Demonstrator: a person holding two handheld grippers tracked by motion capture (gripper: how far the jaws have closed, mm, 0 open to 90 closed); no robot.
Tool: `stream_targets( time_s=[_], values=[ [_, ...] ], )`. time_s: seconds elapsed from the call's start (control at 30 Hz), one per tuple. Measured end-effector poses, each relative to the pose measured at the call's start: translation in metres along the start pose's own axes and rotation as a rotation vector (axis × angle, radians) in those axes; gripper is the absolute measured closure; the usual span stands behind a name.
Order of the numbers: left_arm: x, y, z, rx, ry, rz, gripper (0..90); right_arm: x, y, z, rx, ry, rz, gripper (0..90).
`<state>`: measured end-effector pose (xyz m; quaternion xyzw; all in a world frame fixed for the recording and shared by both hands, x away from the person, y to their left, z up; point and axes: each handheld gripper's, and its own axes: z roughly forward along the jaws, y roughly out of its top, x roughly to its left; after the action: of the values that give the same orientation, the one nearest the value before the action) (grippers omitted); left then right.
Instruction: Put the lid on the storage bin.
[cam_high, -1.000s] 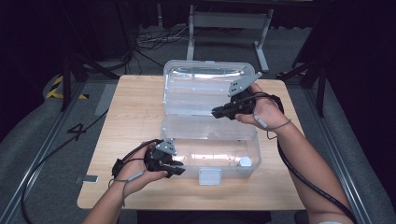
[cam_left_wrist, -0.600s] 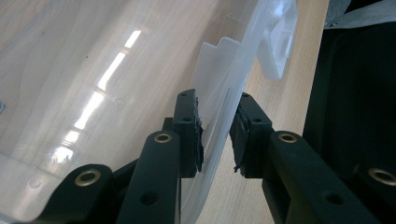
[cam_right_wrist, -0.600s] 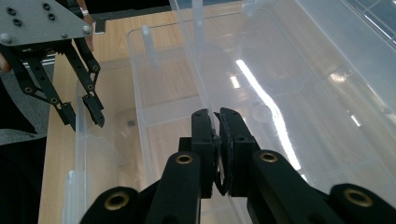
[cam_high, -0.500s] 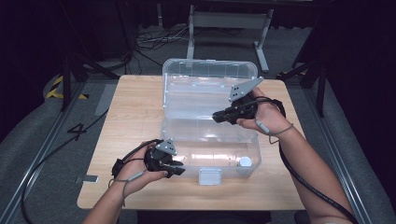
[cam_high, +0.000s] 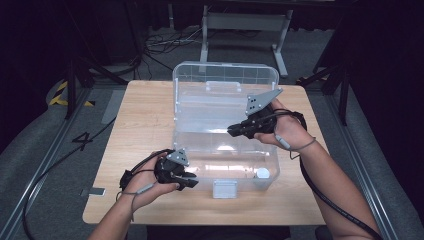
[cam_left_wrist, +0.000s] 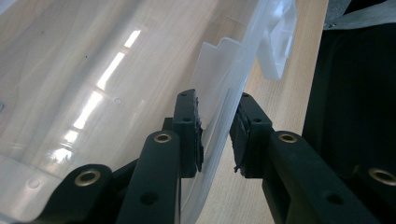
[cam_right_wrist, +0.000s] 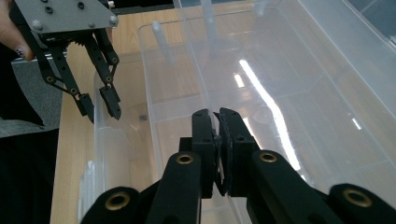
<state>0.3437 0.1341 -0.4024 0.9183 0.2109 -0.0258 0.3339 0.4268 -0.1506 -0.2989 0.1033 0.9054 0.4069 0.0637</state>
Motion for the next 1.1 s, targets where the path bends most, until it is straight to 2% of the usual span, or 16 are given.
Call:
stream_targets(
  time_s=[1.1],
  values=[
    [0.001,0.000,0.000,0.000,0.000,-0.001,73.6,0.018,-0.007,0.000,0.021,0.035,-0.037,86.6]
  ],
)
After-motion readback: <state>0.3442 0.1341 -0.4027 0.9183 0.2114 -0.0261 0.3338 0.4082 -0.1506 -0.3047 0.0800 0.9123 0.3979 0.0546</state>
